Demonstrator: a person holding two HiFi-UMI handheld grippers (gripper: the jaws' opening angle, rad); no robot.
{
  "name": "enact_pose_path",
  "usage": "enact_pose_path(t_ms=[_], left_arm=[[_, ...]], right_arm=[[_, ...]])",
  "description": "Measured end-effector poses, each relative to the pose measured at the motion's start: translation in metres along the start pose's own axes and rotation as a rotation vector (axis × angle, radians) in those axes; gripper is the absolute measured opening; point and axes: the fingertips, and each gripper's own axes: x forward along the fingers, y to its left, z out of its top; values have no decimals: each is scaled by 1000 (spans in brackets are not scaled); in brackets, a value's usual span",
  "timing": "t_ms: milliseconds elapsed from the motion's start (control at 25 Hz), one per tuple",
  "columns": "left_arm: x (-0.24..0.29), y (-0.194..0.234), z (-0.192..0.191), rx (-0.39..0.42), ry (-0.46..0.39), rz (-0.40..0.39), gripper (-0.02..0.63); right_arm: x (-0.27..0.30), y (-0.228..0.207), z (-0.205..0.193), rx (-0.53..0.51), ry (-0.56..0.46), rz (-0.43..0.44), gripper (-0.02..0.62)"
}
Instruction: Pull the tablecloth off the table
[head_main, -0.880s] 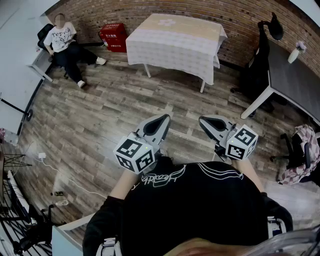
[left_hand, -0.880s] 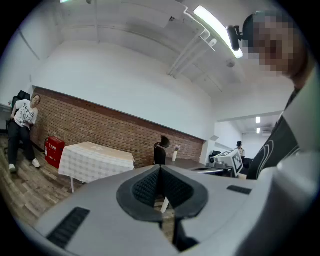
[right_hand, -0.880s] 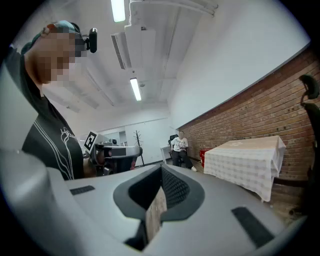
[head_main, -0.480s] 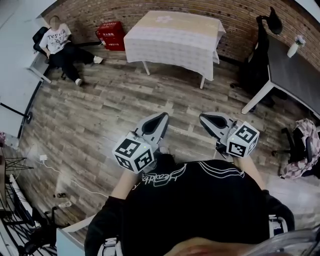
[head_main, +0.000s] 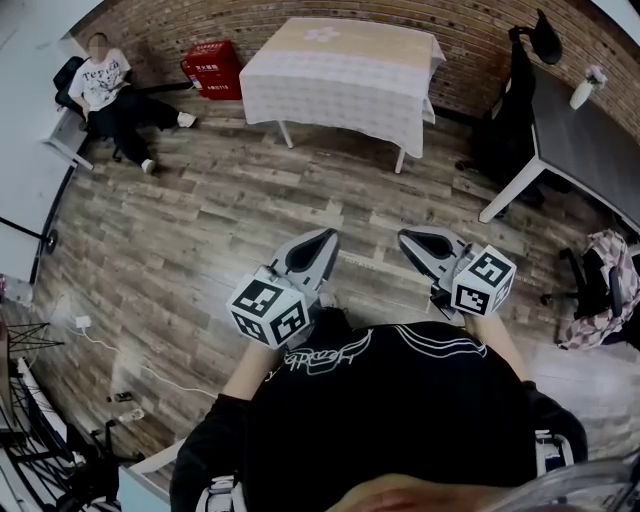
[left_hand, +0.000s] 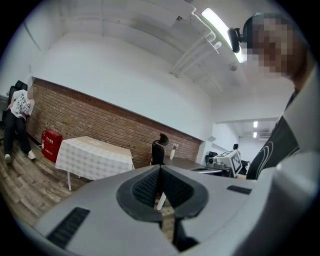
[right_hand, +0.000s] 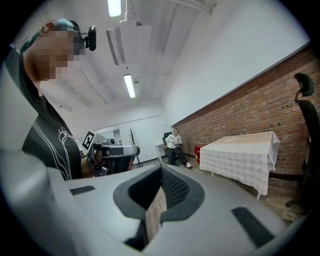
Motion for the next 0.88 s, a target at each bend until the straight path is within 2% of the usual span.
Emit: enact_pose_path(t_ms=[480, 880], left_arm=[[10, 59, -3, -63, 38, -22, 6], [39, 150, 14, -93, 68, -57, 6]], right_arm=[[45, -22, -4, 68, 4, -40, -3], [121, -72, 11, 120, -2, -69, -3]])
